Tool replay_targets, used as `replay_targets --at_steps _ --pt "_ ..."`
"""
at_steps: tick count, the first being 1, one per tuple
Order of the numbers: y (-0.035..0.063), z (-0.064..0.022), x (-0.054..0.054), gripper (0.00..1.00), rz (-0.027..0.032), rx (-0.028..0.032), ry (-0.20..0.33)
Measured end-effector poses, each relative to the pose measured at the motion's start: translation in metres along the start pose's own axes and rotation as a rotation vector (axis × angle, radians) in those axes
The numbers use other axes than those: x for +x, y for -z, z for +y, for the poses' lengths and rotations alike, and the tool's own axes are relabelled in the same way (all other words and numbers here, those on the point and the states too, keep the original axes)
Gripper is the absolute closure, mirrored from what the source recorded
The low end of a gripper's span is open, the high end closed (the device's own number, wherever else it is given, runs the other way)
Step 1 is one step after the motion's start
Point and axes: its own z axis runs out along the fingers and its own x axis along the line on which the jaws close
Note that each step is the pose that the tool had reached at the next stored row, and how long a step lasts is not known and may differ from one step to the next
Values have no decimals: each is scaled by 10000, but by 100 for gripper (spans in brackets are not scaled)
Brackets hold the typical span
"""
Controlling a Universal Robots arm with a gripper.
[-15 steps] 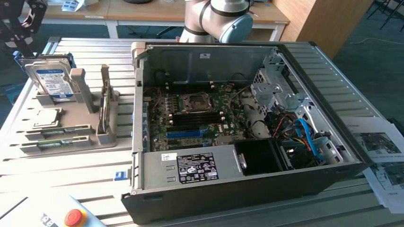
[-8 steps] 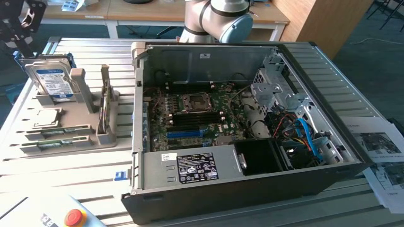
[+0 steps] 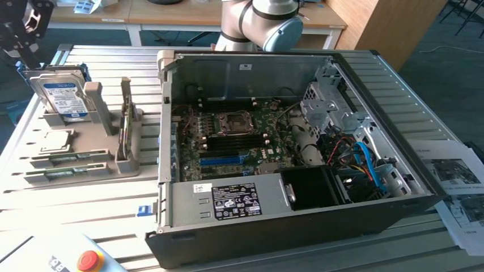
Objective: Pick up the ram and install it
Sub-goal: 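Pick up the ram and move it above insertion slot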
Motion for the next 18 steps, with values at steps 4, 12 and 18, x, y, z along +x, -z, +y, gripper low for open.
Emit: replay_targets --at_steps 4,12,18 --pt "0 -1 1 90 19 -9 430" --pt "0 -2 2 90 58 -30 1289" --pt "0 -3 3 90 89 -46 1971"
